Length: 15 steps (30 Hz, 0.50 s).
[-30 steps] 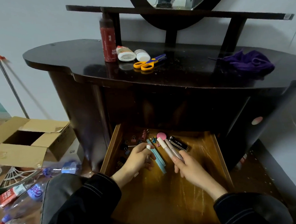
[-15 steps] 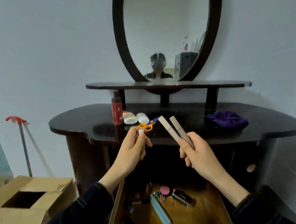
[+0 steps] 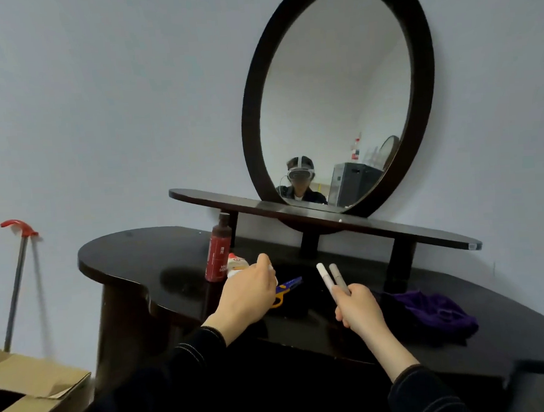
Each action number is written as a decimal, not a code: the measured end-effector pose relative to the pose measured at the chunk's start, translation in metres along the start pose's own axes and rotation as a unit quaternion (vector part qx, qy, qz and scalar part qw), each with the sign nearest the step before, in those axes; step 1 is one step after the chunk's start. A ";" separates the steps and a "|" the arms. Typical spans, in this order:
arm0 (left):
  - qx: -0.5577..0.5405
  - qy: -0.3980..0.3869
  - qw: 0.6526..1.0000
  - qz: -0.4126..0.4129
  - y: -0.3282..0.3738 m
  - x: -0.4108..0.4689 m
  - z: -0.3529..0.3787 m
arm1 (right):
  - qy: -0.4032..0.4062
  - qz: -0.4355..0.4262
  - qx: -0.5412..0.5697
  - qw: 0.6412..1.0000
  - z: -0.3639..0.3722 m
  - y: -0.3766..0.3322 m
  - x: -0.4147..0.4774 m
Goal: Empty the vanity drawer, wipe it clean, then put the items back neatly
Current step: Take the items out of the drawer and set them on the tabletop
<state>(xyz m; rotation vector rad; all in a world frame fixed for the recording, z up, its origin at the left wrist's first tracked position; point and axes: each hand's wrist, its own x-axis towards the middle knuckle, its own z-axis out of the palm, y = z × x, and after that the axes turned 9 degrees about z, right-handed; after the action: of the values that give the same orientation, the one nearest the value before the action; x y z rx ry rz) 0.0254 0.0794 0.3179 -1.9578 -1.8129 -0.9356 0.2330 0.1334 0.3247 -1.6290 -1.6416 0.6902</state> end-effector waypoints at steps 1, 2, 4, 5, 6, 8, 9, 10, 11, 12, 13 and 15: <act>-0.017 0.002 1.000 -0.007 -0.001 -0.001 0.000 | 0.023 0.000 -0.037 0.999 0.005 -0.004 0.002; -0.036 0.000 0.999 -0.016 -0.002 -0.001 -0.001 | 0.046 -0.001 -0.080 0.996 0.011 -0.007 0.003; -0.057 -0.013 0.998 -0.022 -0.002 -0.001 -0.001 | 0.082 -0.010 -0.159 0.984 0.020 -0.012 0.004; -0.062 -0.018 0.998 -0.018 -0.001 -0.001 -0.001 | 0.091 -0.016 -0.192 0.977 0.023 -0.014 0.004; -0.065 -0.018 0.998 -0.013 -0.001 -0.001 0.000 | 0.094 -0.023 -0.222 0.970 0.025 -0.016 0.004; -0.062 -0.014 0.998 -0.007 -0.001 -0.001 0.000 | 0.083 -0.040 -0.259 0.962 0.028 -0.015 0.006; -0.059 -0.012 0.998 -0.008 -0.001 -0.001 0.000 | 0.073 -0.048 -0.261 0.961 0.028 -0.014 0.006; -0.058 -0.011 0.998 -0.011 -0.002 -0.001 0.001 | 0.064 -0.053 -0.252 0.964 0.028 -0.013 0.007; -0.057 -0.014 0.998 -0.014 -0.002 0.000 0.001 | 0.056 -0.054 -0.234 0.969 0.027 -0.011 0.009; -0.057 -0.016 0.998 -0.015 -0.003 -0.001 0.002 | 0.053 -0.051 -0.211 0.975 0.025 -0.010 0.010; -0.058 -0.017 0.998 -0.016 -0.003 -0.001 0.002 | 0.053 -0.045 -0.187 0.980 0.024 -0.009 0.011; -0.060 -0.017 0.998 -0.014 -0.004 -0.002 0.002 | 0.062 -0.031 -0.150 0.986 0.022 -0.008 0.011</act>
<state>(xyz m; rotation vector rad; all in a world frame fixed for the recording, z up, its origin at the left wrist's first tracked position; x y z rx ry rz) 0.0223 0.0803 0.3144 -2.0353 -1.8469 -1.0487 0.2115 0.1467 0.3188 -1.7819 -1.7595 0.3122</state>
